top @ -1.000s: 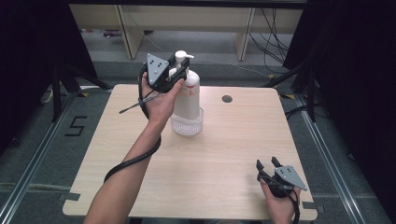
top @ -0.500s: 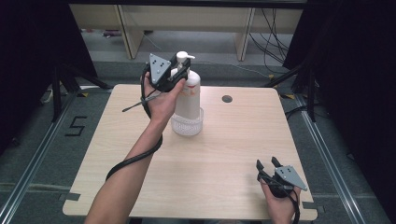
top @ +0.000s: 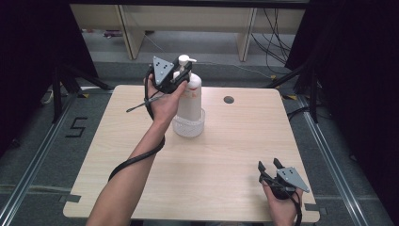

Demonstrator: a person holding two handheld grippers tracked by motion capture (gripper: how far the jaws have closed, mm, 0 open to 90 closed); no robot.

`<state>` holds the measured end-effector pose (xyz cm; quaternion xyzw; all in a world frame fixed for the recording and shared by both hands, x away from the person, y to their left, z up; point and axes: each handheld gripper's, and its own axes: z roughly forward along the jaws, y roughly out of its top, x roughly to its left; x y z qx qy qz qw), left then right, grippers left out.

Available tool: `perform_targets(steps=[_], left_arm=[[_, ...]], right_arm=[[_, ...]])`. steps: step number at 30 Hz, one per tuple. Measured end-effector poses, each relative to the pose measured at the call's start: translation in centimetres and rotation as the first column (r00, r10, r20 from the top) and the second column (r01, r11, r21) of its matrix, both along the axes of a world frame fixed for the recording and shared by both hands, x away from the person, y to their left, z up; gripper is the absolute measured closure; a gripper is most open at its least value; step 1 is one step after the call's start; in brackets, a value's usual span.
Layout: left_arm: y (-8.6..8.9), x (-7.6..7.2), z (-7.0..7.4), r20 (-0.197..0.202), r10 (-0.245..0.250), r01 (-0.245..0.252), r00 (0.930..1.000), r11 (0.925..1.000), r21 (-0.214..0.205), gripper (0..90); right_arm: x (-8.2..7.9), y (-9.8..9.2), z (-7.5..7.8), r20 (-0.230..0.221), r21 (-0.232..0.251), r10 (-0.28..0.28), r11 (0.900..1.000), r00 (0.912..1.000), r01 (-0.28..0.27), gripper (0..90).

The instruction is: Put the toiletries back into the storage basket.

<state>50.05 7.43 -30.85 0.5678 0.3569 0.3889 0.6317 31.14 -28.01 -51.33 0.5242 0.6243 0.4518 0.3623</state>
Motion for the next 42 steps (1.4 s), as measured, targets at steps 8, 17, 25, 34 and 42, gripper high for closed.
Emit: perform_targets(steps=[8, 17, 25, 34, 42], left_arm=[[-0.1, 0.3, -0.9, -0.022, 0.003, -0.002, 0.9998, 0.9999, 0.011, 58.9], [-0.2, 0.5, -1.7, -0.04, 0.0, 0.001, 0.9992, 0.9998, 0.022, 58.9], [-0.4, 0.5, -2.6, -0.06, -0.002, 0.004, 0.9982, 0.9992, 0.039, 58.9], [-0.5, 0.6, -4.0, -0.088, -0.001, 0.005, 0.9961, 0.9986, 0.052, 58.9], [-0.4, 0.6, -4.9, -0.109, 0.003, 0.004, 0.994, 0.9978, 0.066, 58.8]], right_arm=[[0.1, -0.1, 0.0, 0.006, -0.021, 0.006, 0.9998, 1.0, -0.006, 40.4], [0.1, -0.1, 0.0, 0.01, -0.022, 0.001, 0.9998, 0.9999, -0.001, 40.4], [0.0, 0.1, 0.0, -0.002, -0.004, -0.005, 1.0, 1.0, 0.005, 40.4], [0.1, -0.1, 0.0, 0.011, -0.016, 0.006, 0.9999, 0.9999, -0.006, 40.4], [0.1, -0.1, 0.0, 0.02, -0.026, 0.0, 0.9997, 0.9998, 0.0, 40.4]])
